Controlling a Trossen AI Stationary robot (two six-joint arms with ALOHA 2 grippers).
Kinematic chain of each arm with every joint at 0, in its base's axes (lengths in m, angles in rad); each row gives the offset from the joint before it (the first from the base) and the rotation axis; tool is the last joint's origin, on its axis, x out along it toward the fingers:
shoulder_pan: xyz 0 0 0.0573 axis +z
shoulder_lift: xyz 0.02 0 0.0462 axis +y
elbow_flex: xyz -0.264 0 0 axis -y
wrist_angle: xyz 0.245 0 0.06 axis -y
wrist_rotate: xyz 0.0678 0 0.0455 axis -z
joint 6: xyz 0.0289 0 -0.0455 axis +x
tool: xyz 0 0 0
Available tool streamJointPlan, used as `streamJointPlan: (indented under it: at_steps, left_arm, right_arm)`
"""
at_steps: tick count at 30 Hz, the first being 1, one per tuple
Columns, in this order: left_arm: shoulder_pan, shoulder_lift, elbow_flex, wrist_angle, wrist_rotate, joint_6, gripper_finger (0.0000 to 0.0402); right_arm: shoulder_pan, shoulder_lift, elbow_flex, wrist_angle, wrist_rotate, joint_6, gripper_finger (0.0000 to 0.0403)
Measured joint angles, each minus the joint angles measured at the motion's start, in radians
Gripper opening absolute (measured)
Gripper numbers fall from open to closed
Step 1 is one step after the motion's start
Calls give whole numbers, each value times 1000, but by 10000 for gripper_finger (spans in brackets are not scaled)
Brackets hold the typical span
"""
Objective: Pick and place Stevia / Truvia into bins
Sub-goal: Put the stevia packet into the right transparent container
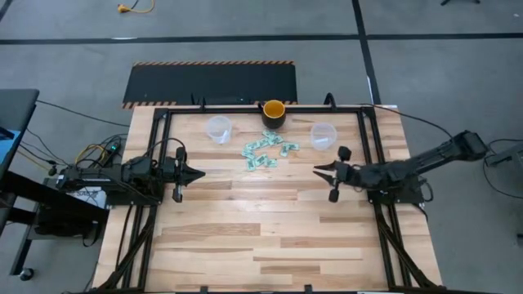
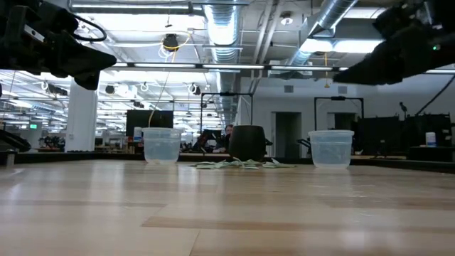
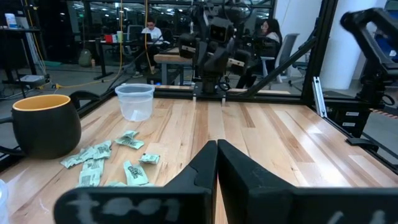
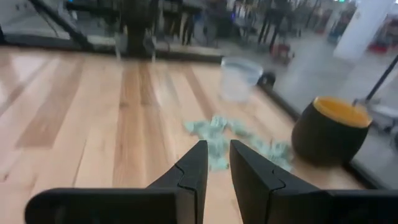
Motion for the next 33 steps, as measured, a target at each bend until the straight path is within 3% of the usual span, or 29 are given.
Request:
streamJointPlan:
  at_steps: [5, 18, 24, 33]
  left_arm:
    - [0, 0, 0, 0, 0, 0, 0]
    - [0, 0, 0, 0, 0, 0, 0]
    - [0, 0, 0, 0, 0, 0, 0]
    - [0, 0, 0, 0, 0, 0, 0]
  right_arm:
    - [-1, 185, 20, 44, 32, 129, 61]
    - [27, 651, 24, 434, 35, 348, 61]
    - [27, 848, 89, 470, 85, 459, 61]
    - [23, 1032, 216, 471, 85, 546, 61]
